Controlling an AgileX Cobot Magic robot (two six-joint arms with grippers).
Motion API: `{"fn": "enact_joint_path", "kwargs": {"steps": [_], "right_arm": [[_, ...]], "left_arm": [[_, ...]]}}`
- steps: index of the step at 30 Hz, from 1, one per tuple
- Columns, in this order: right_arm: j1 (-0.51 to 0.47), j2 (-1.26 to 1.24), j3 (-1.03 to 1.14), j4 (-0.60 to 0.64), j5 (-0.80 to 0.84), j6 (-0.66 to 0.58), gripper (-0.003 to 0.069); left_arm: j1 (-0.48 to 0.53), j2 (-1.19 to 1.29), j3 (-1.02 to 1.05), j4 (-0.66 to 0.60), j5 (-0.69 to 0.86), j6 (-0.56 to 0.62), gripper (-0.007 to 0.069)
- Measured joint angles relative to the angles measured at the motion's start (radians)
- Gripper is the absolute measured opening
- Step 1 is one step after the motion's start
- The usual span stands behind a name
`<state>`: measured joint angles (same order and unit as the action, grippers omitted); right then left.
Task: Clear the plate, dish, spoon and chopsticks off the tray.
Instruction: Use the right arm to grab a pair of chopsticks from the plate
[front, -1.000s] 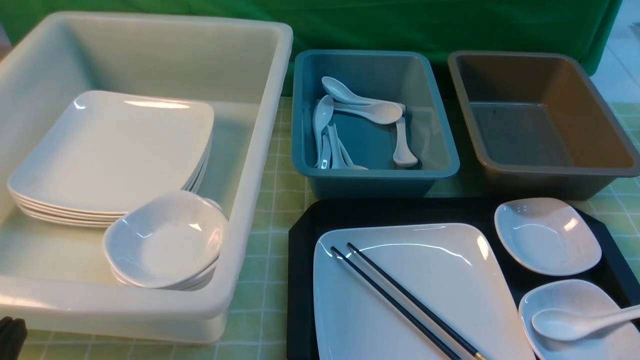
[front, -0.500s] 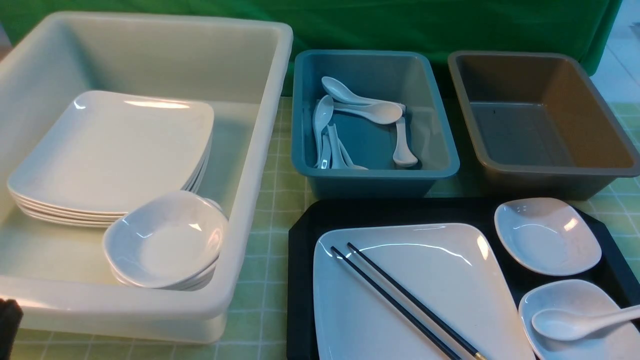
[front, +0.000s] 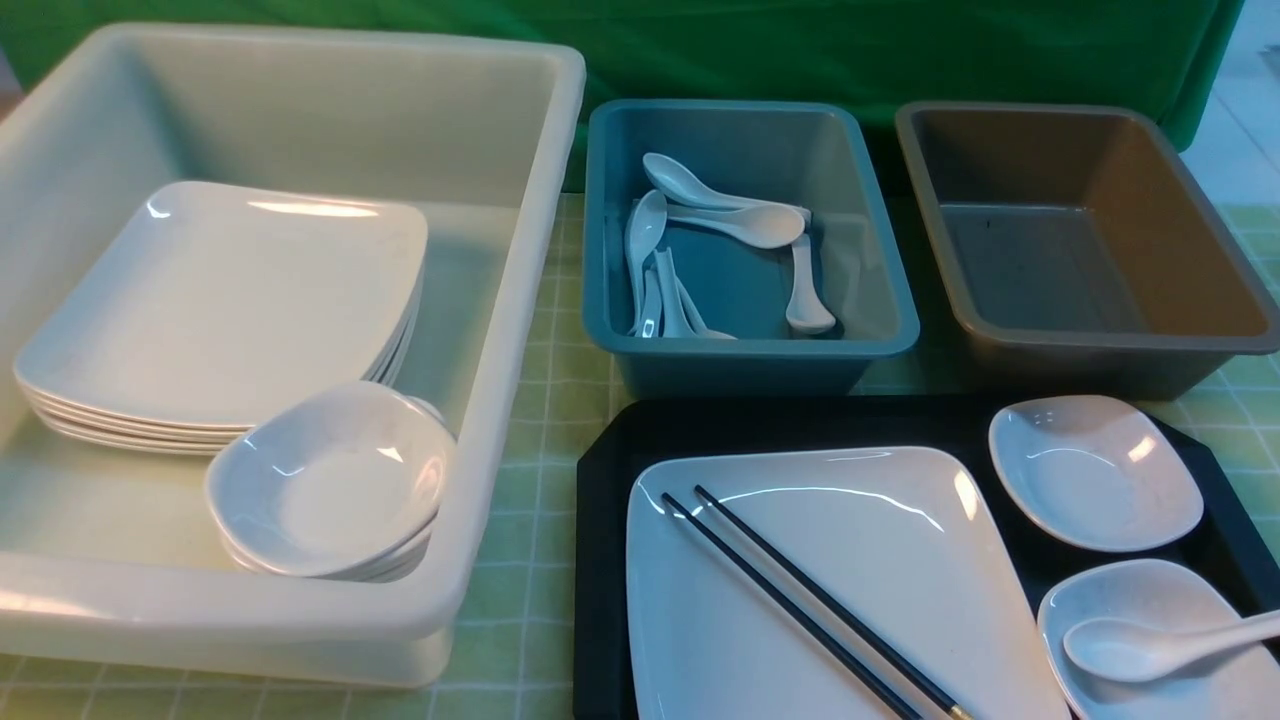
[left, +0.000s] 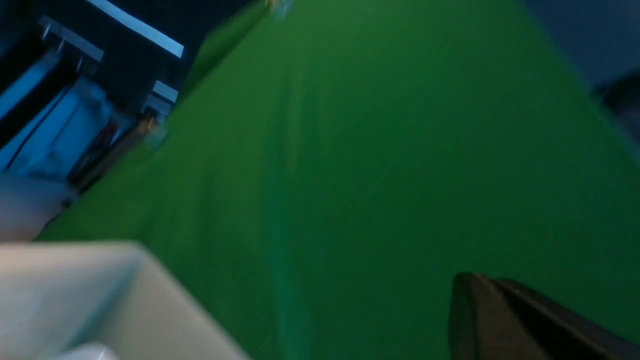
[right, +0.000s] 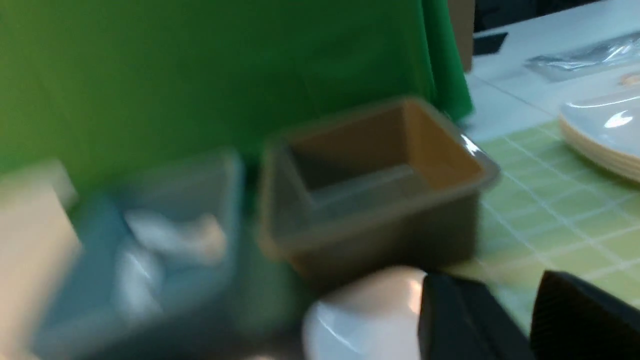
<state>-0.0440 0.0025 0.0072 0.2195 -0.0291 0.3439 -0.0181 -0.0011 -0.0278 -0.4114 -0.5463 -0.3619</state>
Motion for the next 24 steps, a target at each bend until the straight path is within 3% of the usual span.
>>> {"fn": "enact_joint_path", "kwargs": {"steps": [4,8,9,12,16,19,24], "right_arm": [[0.001,0.0,0.0,0.031,-0.124,0.242,0.0246],[0.001,0.0,0.0,0.037,-0.156,0.29,0.0246],[0.001,0.0,0.0,0.038,-0.163,0.298,0.0246],[0.001,0.0,0.0,0.04,-0.17,0.313,0.0246],[0.005,-0.001,-0.007,0.034,-0.141,0.316,0.0185],[0.047,0.012,-0.11,0.003,0.039,0.215,0.0055],[0.178,0.226,-0.412,-0.013,0.355,-0.084,0.001]], "left_arm": [[0.0,0.081,-0.251,0.156,0.194,-0.056,-0.0003],[0.0,0.256,-0.491,0.266,0.511,-0.058,-0.0003],[0.0,0.341,-0.563,0.276,0.649,-0.04,-0.0003],[0.0,0.599,-0.765,0.221,1.037,0.148,-0.0003],[0.0,0.854,-0.855,0.027,1.279,0.414,-0.0003],[-0.001,0.98,-0.856,-0.123,1.367,0.619,-0.0003],[-0.059,1.094,-0.856,-0.203,1.358,0.761,-0.0003]]}}
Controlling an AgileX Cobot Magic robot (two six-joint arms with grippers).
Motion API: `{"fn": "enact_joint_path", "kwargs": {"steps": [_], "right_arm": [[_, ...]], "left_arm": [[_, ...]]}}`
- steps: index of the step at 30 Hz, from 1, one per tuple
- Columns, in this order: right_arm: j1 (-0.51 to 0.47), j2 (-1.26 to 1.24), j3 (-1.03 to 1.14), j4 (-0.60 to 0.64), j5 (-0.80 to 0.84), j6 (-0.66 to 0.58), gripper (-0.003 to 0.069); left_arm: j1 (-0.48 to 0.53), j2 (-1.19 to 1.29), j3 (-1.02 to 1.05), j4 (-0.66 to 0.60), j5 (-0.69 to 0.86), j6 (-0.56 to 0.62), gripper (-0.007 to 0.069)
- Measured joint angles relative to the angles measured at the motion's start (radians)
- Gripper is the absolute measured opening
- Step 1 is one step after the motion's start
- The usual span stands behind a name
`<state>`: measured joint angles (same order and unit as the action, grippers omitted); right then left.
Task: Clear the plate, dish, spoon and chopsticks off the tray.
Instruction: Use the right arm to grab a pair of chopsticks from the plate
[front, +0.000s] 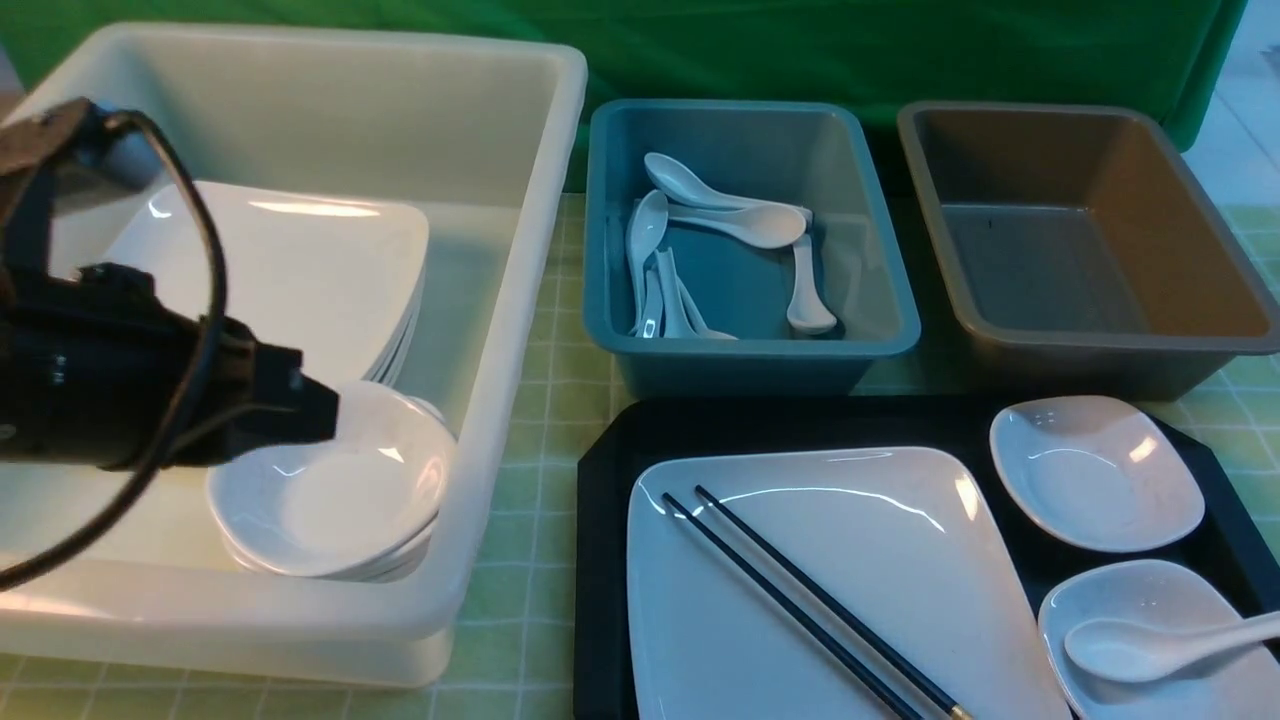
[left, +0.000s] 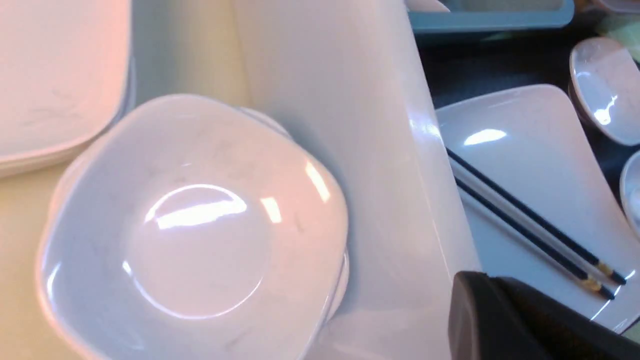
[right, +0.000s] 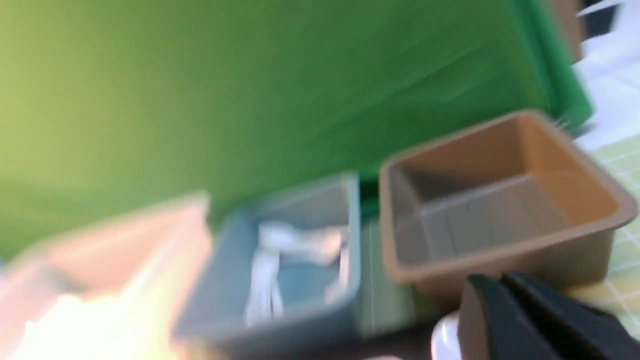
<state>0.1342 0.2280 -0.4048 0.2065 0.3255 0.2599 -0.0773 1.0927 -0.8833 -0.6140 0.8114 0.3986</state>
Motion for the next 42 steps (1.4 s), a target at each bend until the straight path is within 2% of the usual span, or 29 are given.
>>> {"fn": "enact_joint_path", "kwargs": {"steps": [5,8,11,13,16,18,19,22,24,26,29,31,33,35,36,38,39,42], "right_arm": [[0.163,0.381,-0.226,-0.002,0.297,-0.228,0.001],[0.253,0.64,-0.337,-0.008,0.395,-0.336,0.0017],[0.334,0.86,-0.439,-0.012,0.44,-0.418,0.0059],[0.375,0.989,-0.5,-0.015,0.459,-0.442,0.0107],[0.404,1.17,-0.585,-0.014,0.493,-0.45,0.0237],[0.416,1.262,-0.619,-0.015,0.5,-0.456,0.0328],[0.428,1.316,-0.634,-0.02,0.499,-0.46,0.0398],[0.466,1.422,-0.649,-0.037,0.48,-0.464,0.0549],[0.489,1.47,-0.649,-0.045,0.453,-0.464,0.0599],[0.505,1.509,-0.649,-0.055,0.421,-0.463,0.0619],[0.513,1.547,-0.652,-0.061,0.388,-0.457,0.0615],[0.512,1.571,-0.661,-0.077,0.367,-0.433,0.058],[0.512,1.578,-0.665,-0.09,0.366,-0.42,0.0499],[0.512,1.581,-0.669,-0.102,0.373,-0.415,0.0389],[0.512,1.581,-0.669,-0.103,0.387,-0.415,0.0272],[0.512,1.581,-0.671,-0.103,0.417,-0.413,0.012],[0.512,1.581,-0.672,-0.101,0.433,-0.412,0.0095],[0.512,1.58,-0.674,-0.099,0.455,-0.411,0.0102]], "left_arm": [[-0.133,0.041,0.0,0.001,-0.053,0.028,-0.0003],[-0.236,0.052,-0.005,0.004,-0.104,0.012,-0.0003],[-0.349,0.069,-0.038,0.035,-0.124,-0.032,-0.0003],[-0.426,0.087,-0.073,0.098,-0.098,-0.11,-0.0003],[-0.485,0.102,-0.141,0.183,0.049,-0.187,-0.0003],[-0.502,0.103,-0.168,0.218,0.122,-0.196,-0.0003],[-0.509,0.103,-0.184,0.245,0.159,-0.199,-0.0003],[-0.51,0.11,-0.196,0.303,0.179,-0.196,-0.0003],[-0.51,0.127,-0.197,0.326,0.189,-0.208,-0.0003],[-0.51,0.152,-0.197,0.332,0.203,-0.25,-0.0003],[-0.51,0.187,-0.197,0.312,0.21,-0.273,-0.0003],[-0.51,0.207,-0.197,0.283,0.21,-0.276,-0.0003],[-0.51,0.214,-0.197,0.276,0.21,-0.277,-0.0003],[-0.51,0.214,-0.197,0.275,0.208,-0.277,-0.0003],[-0.51,0.214,-0.198,0.275,0.207,-0.277,-0.0003],[-0.51,0.214,-0.199,0.275,0.204,-0.284,-0.0003],[-0.51,0.214,-0.199,0.273,0.201,-0.288,-0.0003],[-0.51,0.214,-0.199,0.266,0.195,-0.292,-0.0003]]}}
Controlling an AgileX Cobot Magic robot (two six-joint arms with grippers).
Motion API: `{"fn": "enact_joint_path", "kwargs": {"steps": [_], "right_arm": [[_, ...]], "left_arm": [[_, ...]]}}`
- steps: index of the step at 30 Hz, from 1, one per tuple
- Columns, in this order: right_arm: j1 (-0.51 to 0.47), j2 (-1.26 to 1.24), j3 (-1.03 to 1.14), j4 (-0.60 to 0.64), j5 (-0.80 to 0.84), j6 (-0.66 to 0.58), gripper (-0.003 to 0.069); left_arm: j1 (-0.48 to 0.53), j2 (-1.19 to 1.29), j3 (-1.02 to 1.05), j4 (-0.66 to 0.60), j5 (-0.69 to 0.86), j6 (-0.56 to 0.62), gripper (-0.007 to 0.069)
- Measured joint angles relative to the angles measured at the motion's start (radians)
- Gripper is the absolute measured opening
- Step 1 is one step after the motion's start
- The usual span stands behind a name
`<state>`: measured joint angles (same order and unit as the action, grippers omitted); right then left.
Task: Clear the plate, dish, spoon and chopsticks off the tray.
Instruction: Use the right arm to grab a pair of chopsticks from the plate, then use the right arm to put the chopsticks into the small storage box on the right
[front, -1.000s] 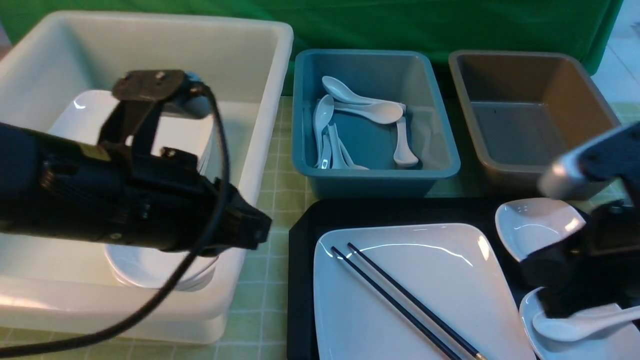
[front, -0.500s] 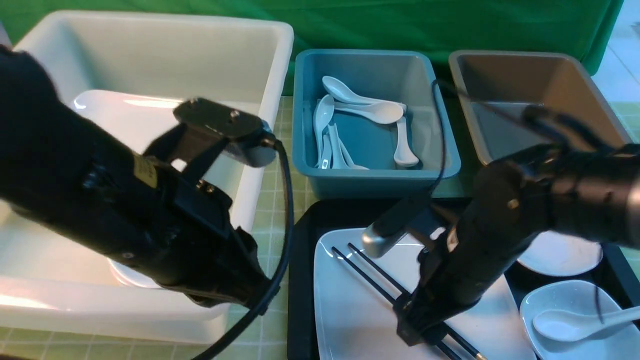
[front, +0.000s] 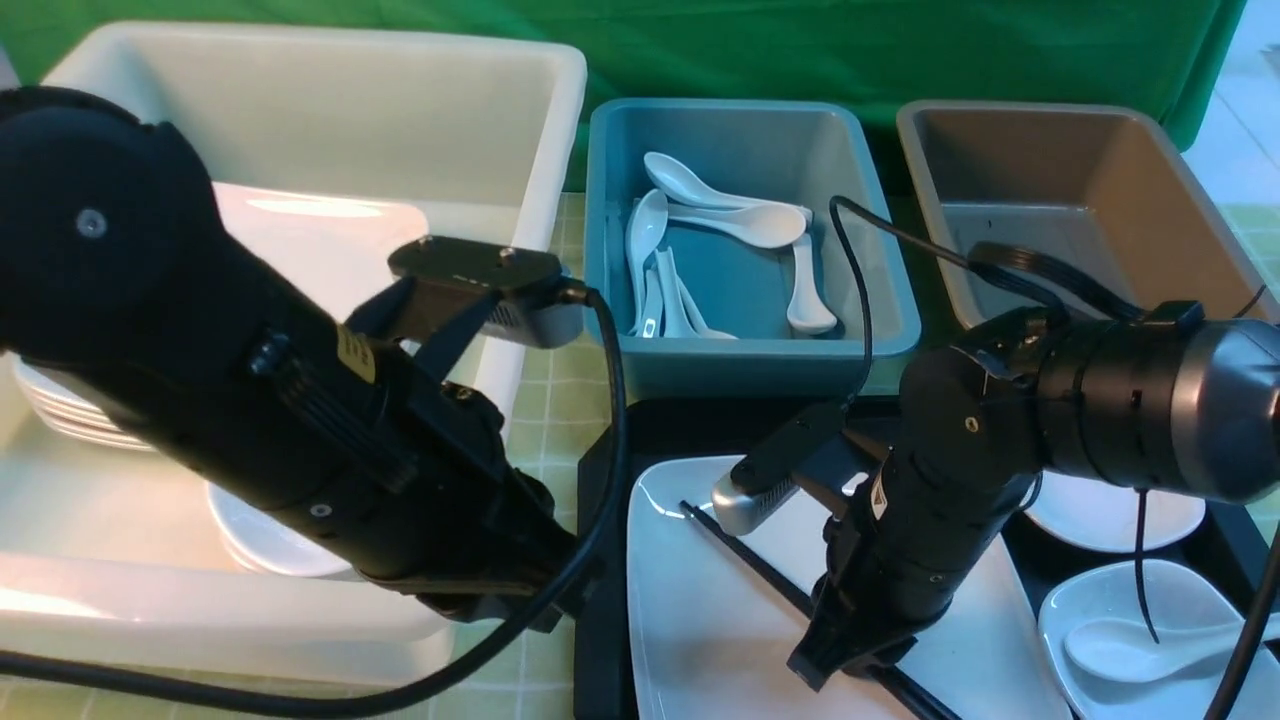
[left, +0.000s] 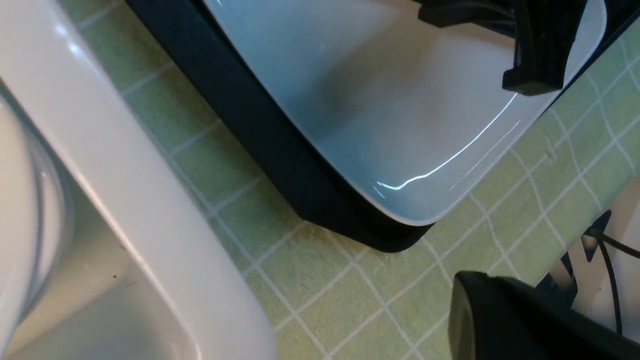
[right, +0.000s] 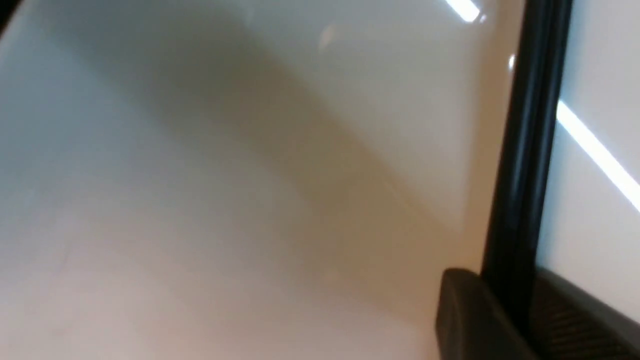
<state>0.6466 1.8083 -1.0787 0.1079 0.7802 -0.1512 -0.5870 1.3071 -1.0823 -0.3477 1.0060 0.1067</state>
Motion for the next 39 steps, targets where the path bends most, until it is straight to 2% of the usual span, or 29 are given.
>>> {"fn": "enact_joint_path", "kwargs": {"steps": [5,12,18,21,22,27,33,39], "right_arm": [[0.0,-0.044,0.002,0.005,0.057,0.003,0.0103],[-0.01,-0.216,-0.078,0.005,0.119,0.002,0.0103],[-0.164,-0.263,-0.237,0.007,0.103,-0.008,0.0103],[-0.294,-0.207,-0.354,0.005,0.018,-0.054,0.0103],[-0.301,-0.202,-0.371,0.005,0.013,-0.056,0.0103],[-0.47,0.011,-0.628,0.003,-0.04,-0.087,0.0103],[-0.568,0.229,-0.806,0.002,-0.043,-0.061,0.0103],[-0.606,0.353,-0.914,-0.001,-0.073,-0.02,0.0103]], "left_arm": [[0.0,0.0,0.0,-0.006,-0.042,-0.001,-0.0003],[0.0,0.009,-0.019,-0.014,-0.224,0.007,-0.0003],[0.0,0.116,-0.185,-0.014,-0.255,0.039,-0.0003],[0.0,0.195,-0.292,-0.033,-0.194,0.048,-0.0003],[0.0,0.199,-0.304,-0.034,-0.189,0.049,-0.0003],[-0.003,0.254,-0.366,-0.052,-0.107,0.049,-0.0003],[-0.009,0.259,-0.367,-0.038,-0.112,0.062,-0.0003],[-0.051,0.266,-0.367,-0.021,-0.308,0.13,-0.0003]]}}
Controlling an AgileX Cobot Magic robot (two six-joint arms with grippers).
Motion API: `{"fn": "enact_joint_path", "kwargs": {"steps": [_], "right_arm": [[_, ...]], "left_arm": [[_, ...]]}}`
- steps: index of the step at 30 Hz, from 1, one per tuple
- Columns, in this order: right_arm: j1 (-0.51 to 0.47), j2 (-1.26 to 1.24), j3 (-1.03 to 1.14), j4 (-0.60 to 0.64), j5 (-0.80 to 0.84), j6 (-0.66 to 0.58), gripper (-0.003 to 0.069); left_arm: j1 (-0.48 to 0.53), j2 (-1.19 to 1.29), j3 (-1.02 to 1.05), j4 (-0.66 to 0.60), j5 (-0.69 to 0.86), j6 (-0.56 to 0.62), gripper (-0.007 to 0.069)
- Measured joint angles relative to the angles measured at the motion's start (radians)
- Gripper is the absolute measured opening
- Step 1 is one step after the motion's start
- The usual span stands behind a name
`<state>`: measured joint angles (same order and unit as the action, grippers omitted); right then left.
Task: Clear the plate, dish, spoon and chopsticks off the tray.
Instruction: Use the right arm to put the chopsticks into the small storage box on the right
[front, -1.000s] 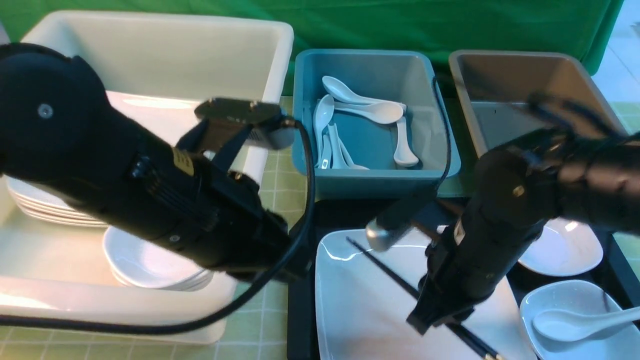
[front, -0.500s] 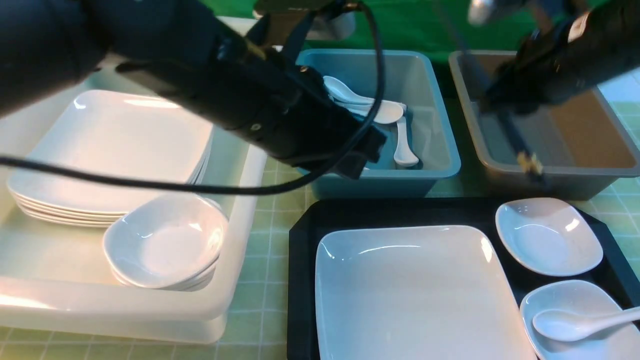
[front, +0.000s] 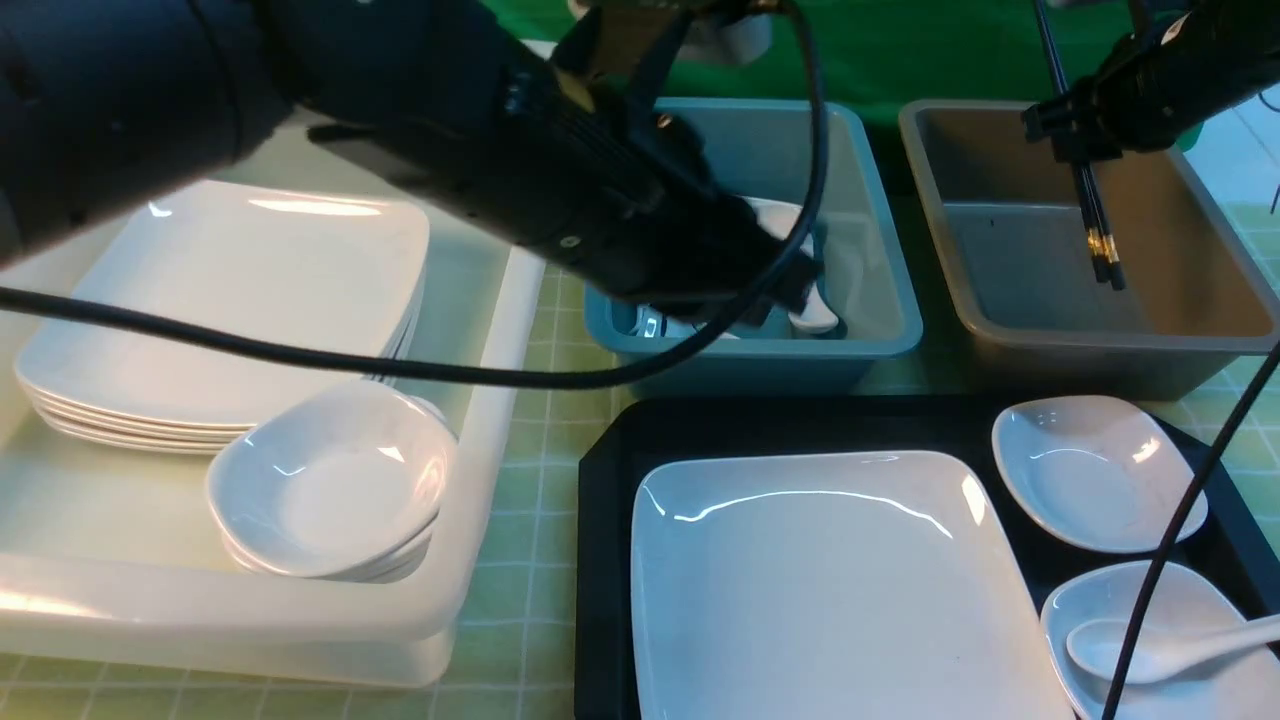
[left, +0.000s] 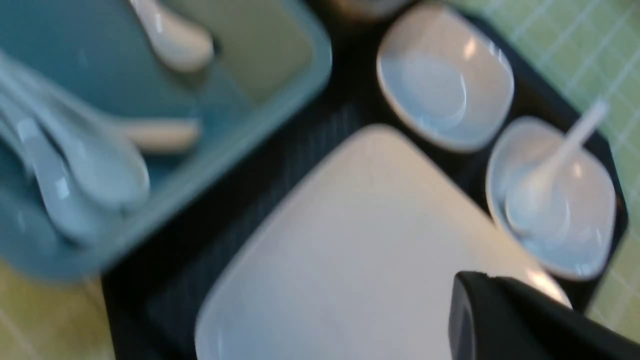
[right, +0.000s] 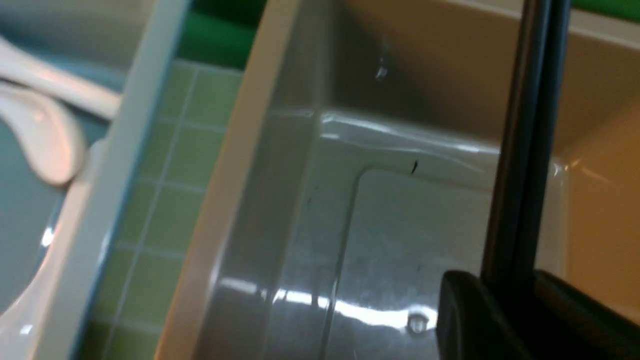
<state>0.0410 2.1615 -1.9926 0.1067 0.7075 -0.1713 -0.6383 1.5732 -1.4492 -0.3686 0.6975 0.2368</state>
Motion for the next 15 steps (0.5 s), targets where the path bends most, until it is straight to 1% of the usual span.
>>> {"fn": "enact_joint_path", "kwargs": {"steps": [3,4,7,11,12,13,14,15], "right_arm": [[0.0,0.013,-0.007,0.0,-0.036,0.0,0.0103],[0.0,0.013,-0.007,0.001,-0.046,0.0,0.0104],[0.0,0.015,-0.008,-0.005,-0.06,0.0,0.0142],[0.0,0.019,-0.01,-0.025,-0.03,0.005,0.0351],[0.0,0.013,-0.015,-0.028,0.004,0.011,0.0383],[0.0,0.005,-0.02,-0.028,0.04,0.014,0.0398],[0.0,-0.003,-0.025,-0.028,0.073,0.016,0.0402],[0.0,-0.02,-0.037,-0.028,0.139,0.019,0.0396]], "left_arm": [[-0.023,0.01,0.0,0.004,-0.116,0.011,-0.0003],[-0.027,0.015,0.0,0.004,-0.136,0.011,-0.0003],[-0.028,0.022,0.0,0.004,-0.154,0.01,-0.0003],[-0.028,0.028,0.0,0.049,-0.142,0.007,-0.0003],[-0.028,0.028,0.0,0.057,-0.13,-0.002,-0.0003],[-0.028,0.028,0.0,0.061,-0.12,-0.011,-0.0003],[-0.028,0.028,0.0,0.061,-0.115,-0.018,-0.0003],[-0.028,0.027,0.0,0.061,-0.097,-0.034,-0.0003]]}}
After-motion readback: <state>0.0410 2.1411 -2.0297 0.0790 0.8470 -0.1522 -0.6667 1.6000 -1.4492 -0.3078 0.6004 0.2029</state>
